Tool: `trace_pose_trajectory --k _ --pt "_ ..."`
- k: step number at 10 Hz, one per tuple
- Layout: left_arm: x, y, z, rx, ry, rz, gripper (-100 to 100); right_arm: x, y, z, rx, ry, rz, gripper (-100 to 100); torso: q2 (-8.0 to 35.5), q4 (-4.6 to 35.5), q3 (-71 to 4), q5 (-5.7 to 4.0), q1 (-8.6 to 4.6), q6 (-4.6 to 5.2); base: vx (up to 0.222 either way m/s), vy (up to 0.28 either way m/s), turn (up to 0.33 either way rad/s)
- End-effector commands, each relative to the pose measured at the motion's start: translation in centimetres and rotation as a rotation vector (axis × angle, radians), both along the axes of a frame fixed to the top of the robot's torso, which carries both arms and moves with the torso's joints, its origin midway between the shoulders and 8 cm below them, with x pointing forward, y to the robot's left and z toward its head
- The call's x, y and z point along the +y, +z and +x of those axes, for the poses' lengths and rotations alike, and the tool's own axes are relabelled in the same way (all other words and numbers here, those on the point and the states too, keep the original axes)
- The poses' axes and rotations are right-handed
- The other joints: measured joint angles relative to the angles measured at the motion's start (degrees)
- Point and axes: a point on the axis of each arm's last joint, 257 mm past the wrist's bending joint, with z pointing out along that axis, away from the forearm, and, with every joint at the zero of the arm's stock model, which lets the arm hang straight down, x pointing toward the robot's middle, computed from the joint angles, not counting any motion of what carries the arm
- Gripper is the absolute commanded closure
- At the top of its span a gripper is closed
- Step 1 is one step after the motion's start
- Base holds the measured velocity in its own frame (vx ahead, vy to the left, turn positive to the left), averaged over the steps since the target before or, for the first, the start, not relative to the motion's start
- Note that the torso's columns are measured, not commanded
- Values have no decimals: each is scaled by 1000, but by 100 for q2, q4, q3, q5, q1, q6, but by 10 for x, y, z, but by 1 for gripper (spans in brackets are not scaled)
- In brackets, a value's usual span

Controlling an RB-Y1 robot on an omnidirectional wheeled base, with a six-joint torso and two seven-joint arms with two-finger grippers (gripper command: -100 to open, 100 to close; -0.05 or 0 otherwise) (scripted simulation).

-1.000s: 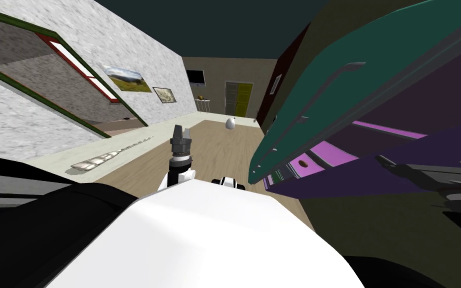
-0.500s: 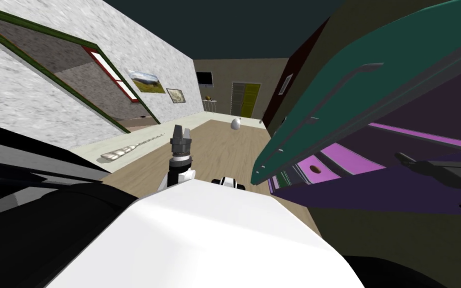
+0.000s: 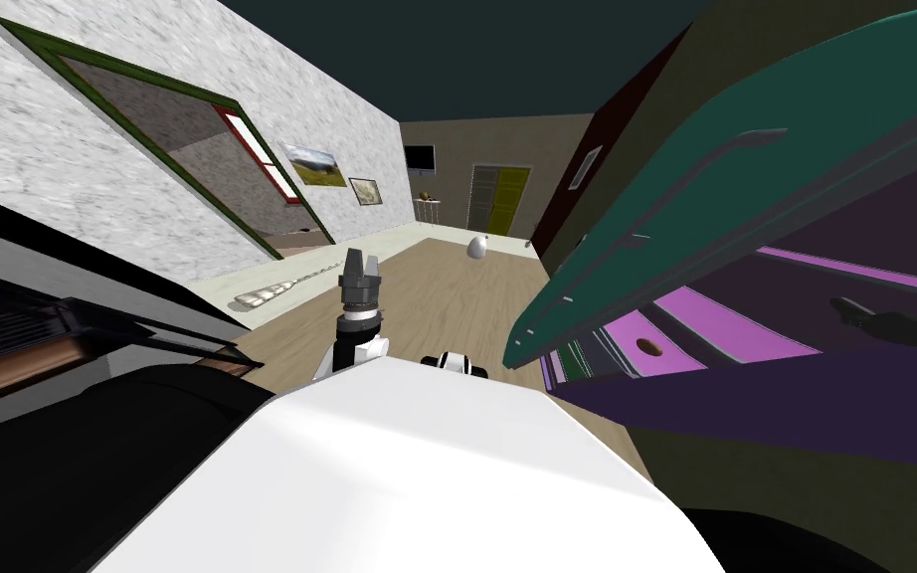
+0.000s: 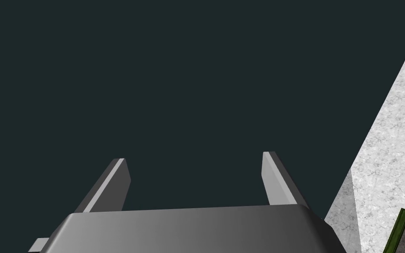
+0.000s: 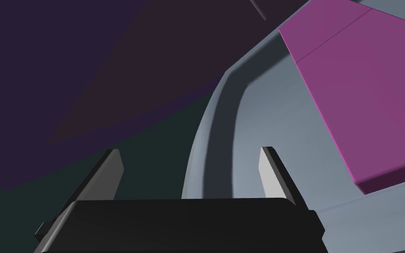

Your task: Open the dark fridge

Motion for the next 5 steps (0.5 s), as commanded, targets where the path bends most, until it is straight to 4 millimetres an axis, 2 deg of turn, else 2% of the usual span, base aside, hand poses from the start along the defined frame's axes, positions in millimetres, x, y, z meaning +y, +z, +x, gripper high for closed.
trace_pose_trajectory --k 1,3,4,5 --pt "0 0 0 0 0 0 0 -10 16 2 7 -39 -45 -100 -2 -1 -1 0 2 0 -23 81 105" --pt "0 0 0 0 0 0 0 -19 32 4 11 -71 -86 -100 0 -1 -1 -2 -5 -3 -36 82 150" --pt "0 0 0 0 0 0 0 -17 27 2 10 -61 -74 -100 4 2 3 -1 -2 3 -15 39 12" --pt "0 0 0 0 0 0 0 -15 38 7 9 -53 -79 -100 1 1 2 -5 -16 4 65 -33 -84"
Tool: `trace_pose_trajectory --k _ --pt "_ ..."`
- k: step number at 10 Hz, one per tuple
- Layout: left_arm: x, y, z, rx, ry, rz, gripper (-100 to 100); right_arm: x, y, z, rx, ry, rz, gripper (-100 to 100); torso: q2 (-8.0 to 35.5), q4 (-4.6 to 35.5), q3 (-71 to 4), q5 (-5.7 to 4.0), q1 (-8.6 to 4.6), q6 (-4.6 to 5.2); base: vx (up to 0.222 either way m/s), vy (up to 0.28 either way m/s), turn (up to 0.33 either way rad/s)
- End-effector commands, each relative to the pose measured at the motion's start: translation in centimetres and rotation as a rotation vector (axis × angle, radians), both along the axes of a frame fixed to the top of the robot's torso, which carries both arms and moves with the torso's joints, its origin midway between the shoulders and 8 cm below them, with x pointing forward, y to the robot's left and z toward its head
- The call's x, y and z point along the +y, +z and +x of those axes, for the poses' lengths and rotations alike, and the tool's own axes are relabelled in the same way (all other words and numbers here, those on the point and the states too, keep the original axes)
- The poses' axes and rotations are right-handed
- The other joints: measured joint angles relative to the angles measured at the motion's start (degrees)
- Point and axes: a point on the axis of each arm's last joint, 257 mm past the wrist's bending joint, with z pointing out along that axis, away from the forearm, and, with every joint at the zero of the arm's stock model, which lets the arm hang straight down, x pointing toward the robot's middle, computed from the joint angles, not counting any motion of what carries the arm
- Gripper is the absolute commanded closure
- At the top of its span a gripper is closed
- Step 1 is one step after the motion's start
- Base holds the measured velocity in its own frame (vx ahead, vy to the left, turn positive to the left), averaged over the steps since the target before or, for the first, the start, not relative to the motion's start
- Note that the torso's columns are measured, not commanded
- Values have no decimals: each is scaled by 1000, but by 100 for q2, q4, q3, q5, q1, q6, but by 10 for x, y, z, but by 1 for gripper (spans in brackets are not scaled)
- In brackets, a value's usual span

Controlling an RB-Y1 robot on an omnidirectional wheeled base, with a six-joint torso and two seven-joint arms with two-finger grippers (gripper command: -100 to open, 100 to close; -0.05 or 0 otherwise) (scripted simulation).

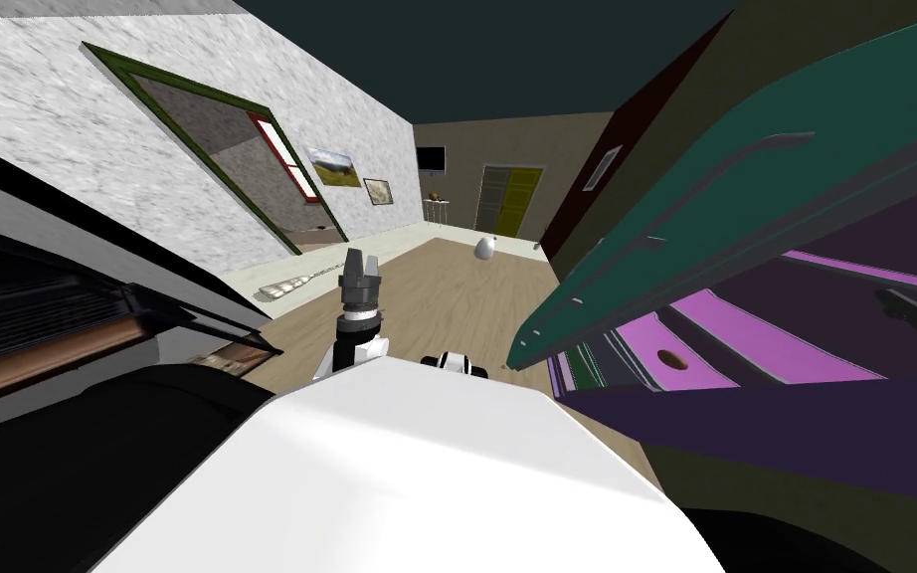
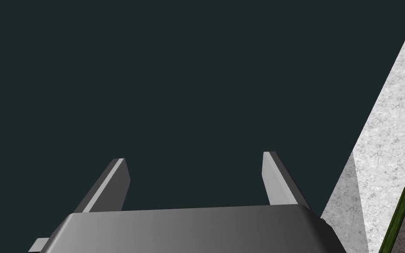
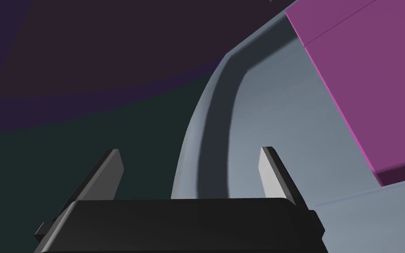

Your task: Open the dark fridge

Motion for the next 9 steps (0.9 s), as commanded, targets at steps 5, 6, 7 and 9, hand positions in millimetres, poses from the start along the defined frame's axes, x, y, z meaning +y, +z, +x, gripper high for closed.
trace_pose_trajectory --k 5,6,7,9 --pt "0 0 0 0 0 0 0 -15 8 -10 -1 -39 -1 100 -40 -12 -25 23 70 -6 99 94 -36" --pt "0 0 0 0 0 0 0 -22 9 -16 -1 -61 -1 100 -36 -14 -27 21 57 -10 166 219 -33" --pt "0 0 0 0 0 0 0 -29 10 -22 -1 -83 -1 100 -13 -6 -11 11 31 -7 180 268 -58" --pt "0 0 0 0 0 0 0 -36 11 -29 -2 -106 -2 100 14 3 7 4 11 -5 157 249 -36"
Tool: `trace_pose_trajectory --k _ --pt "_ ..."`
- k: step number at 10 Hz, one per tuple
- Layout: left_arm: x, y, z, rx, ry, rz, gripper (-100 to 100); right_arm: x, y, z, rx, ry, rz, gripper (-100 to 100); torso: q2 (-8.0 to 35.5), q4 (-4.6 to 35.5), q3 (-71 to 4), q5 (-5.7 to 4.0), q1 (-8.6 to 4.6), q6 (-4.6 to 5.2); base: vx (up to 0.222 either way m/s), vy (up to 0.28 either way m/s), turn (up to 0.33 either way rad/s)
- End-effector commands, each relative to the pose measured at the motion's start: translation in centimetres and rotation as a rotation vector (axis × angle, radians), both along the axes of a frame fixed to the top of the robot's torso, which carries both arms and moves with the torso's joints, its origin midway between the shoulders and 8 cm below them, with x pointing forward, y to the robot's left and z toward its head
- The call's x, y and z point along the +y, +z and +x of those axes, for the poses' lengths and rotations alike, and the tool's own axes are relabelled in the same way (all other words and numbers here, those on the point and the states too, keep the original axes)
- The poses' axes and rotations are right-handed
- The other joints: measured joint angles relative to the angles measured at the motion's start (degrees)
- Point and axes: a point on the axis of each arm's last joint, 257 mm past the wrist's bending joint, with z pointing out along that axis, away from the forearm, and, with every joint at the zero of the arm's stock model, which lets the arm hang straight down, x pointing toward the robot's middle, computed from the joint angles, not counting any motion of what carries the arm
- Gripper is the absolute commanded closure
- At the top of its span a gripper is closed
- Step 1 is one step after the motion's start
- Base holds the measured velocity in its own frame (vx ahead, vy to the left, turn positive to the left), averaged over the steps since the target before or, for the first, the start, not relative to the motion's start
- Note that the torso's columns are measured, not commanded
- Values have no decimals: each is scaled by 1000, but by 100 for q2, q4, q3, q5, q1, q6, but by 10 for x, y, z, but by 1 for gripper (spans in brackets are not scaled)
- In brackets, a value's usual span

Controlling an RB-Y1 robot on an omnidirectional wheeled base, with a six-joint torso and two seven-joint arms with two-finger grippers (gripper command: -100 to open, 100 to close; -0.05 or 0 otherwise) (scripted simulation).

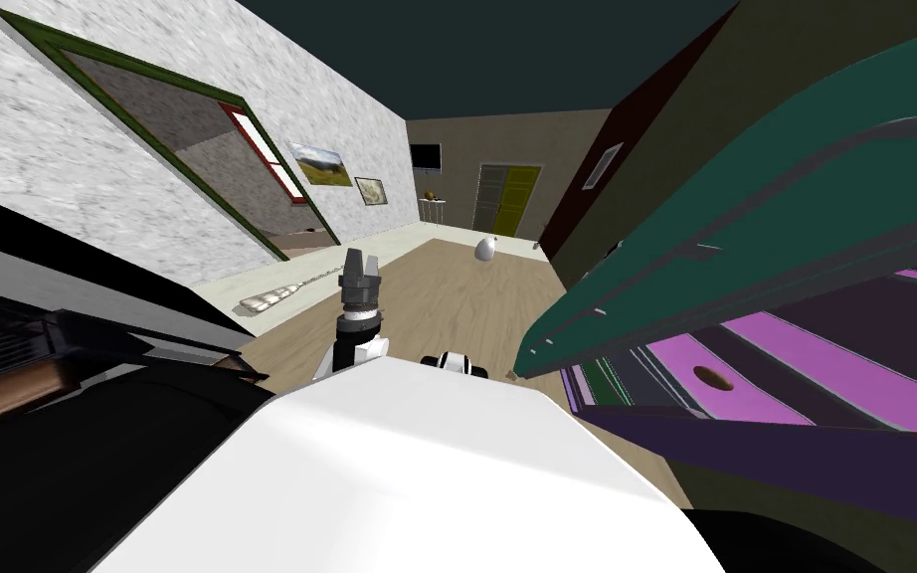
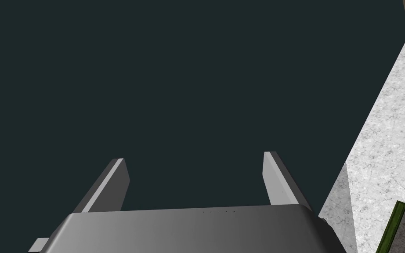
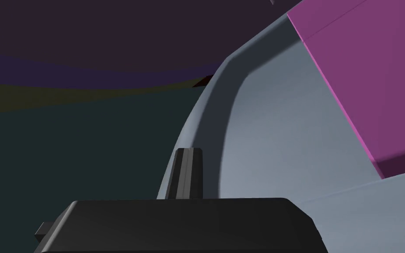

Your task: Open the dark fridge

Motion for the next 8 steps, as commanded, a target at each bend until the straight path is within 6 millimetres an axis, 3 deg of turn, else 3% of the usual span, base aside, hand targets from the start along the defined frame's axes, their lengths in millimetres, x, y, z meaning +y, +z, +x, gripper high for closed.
trace_pose_trajectory --k 1,6,8 --pt "0 0 0 0 0 0 0 -15 4 -15 -2 -49 -1 100 -6 -1 -2 -2 -3 1 190 259 -68" --pt "0 0 0 0 0 0 0 -41 9 -43 -5 -138 -6 100 -17 -4 -9 5 19 2 181 259 -59" --pt "0 0 0 0 0 0 0 -41 9 -43 -5 -136 -5 100 -20 -9 -15 0 -7 -12 115 152 -27"
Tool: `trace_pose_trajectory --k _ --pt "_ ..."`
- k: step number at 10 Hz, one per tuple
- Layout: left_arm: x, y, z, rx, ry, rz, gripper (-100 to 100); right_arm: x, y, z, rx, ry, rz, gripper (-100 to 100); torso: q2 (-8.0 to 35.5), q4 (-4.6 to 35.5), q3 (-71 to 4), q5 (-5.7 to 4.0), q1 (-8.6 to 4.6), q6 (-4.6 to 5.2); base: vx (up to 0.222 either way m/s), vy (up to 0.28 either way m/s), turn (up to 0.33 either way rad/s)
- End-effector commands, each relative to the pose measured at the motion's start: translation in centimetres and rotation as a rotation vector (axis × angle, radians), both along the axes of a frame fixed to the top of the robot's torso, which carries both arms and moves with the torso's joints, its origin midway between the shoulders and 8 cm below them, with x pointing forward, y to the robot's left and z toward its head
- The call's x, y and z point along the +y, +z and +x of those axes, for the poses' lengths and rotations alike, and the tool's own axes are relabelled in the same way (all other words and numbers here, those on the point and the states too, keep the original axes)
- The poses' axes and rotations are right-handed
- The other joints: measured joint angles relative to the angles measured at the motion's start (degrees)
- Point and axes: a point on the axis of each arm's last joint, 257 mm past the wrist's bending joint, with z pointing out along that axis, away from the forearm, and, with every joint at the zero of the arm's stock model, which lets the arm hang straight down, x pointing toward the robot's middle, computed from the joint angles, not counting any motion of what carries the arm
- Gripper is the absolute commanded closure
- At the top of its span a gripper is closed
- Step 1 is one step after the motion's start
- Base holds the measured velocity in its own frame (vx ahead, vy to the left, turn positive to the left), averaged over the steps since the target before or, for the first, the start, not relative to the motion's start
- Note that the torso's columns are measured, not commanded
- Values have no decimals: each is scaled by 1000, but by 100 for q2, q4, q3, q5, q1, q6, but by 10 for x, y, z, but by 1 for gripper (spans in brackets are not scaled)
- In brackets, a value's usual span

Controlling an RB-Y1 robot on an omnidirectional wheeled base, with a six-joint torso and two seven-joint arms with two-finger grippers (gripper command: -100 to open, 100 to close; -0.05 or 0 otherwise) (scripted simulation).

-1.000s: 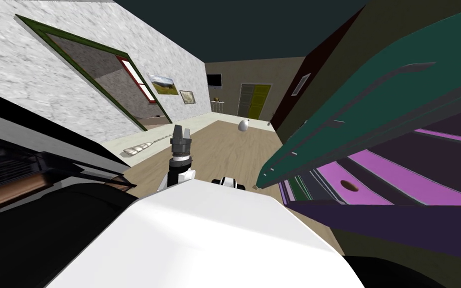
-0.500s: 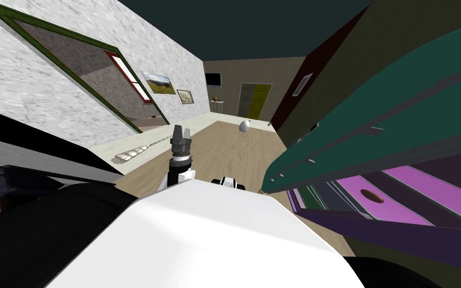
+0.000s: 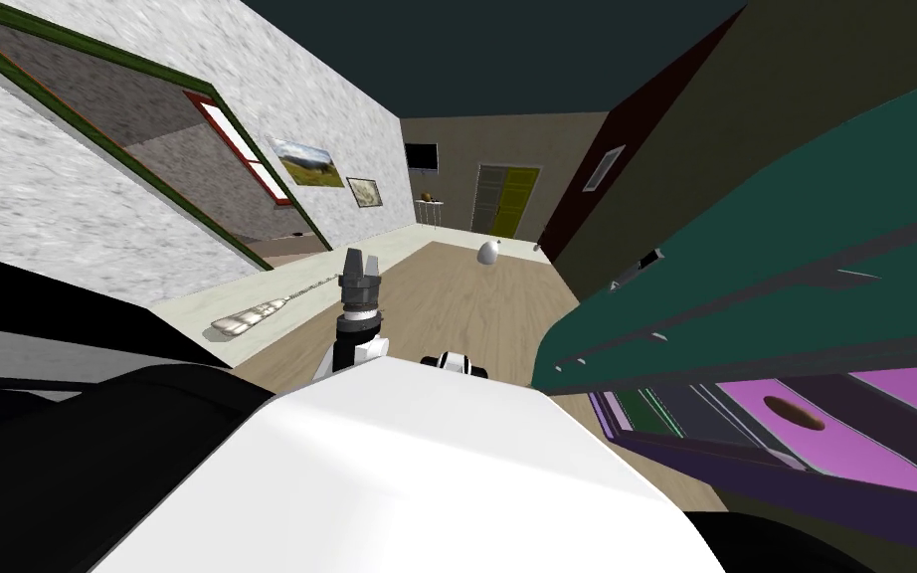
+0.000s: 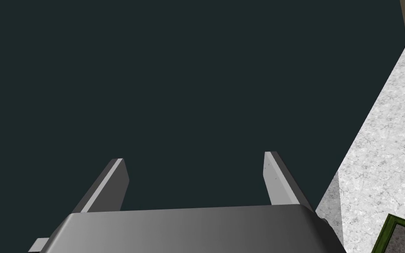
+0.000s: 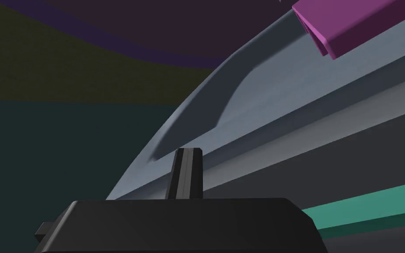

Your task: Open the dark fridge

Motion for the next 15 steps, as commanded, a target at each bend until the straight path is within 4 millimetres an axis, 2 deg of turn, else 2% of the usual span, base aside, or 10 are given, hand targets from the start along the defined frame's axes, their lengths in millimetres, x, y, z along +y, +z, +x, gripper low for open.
trace_pose_trajectory --k 1,4,12,13,15 --pt "0 0 0 0 0 0 0 -9 -15 -9 -5 -13 45 -100 30 10 19 -9 -32 0 87 90 49" --pt "0 0 0 0 0 0 0 -23 -41 -25 -18 -33 123 -100 -19 -7 -10 -3 19 0 123 163 27" --pt "0 0 0 0 0 0 0 -52 -109 -73 -66 -99 329 -100 2 4 5 2 15 13 140 155 33" --pt "0 0 0 0 0 0 0 -53 -111 -75 -69 -102 337 -100 13 7 10 0 5 11 67 87 16" --pt "0 0 0 0 0 0 0 -51 -96 -66 -66 -90 324 -100 29 13 22 -9 -20 14 56 -19 -36"
